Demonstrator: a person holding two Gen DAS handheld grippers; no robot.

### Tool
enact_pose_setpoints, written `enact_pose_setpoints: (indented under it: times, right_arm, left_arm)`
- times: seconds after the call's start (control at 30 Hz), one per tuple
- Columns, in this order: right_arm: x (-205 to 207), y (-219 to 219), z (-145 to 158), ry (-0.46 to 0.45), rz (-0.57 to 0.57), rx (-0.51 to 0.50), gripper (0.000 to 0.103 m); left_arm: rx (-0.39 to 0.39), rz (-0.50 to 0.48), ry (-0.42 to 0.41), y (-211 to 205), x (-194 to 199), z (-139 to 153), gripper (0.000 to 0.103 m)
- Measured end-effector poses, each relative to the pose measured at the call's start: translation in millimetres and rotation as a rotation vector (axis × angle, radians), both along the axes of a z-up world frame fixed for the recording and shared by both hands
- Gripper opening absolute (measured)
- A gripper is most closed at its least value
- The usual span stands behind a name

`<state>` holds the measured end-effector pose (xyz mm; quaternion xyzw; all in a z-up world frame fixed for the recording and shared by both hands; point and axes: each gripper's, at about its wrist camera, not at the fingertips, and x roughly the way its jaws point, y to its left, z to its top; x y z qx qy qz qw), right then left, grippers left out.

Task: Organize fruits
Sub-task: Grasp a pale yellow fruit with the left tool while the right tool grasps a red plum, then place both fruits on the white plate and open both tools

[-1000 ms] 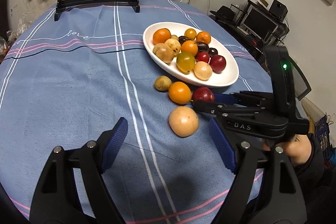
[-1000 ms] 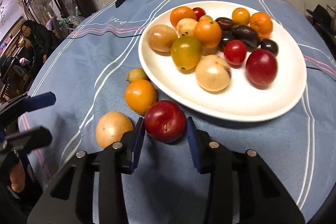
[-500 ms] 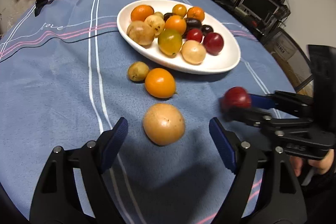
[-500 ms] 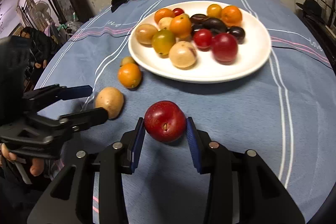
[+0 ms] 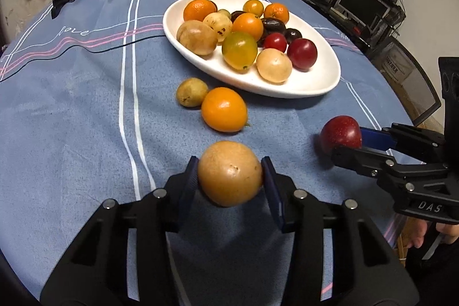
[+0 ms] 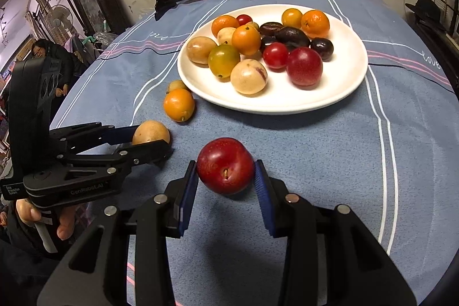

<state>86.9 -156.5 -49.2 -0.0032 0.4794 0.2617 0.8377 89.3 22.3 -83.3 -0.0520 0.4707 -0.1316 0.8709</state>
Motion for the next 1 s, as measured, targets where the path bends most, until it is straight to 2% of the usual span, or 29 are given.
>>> enact_pose_setpoints:
  times: [0.3, 0.5, 0.73, 1.0]
  right_arm:
    - [2, -5, 11, -0.02, -0.002, 0.006, 0.04]
    - [20, -20, 29, -0.068, -0.031, 0.001, 0.04]
    - [63, -31, 47, -0.133, -0.068, -0.032, 0.04]
    - [122, -41, 33, -0.095, -0.126, -0.065, 0.04]
  left_arm:
    - [-0.014, -0.021, -0.044, 0, -9, 28, 0.045]
    - [-0.016, -0.061, -0.074, -9, 12, 53, 0.045]
    - [-0.011, -0.104, -0.091, -34, 90, 78, 0.045]
    - [0.016, -0.142, -0.061, -72, 165, 66, 0.045]
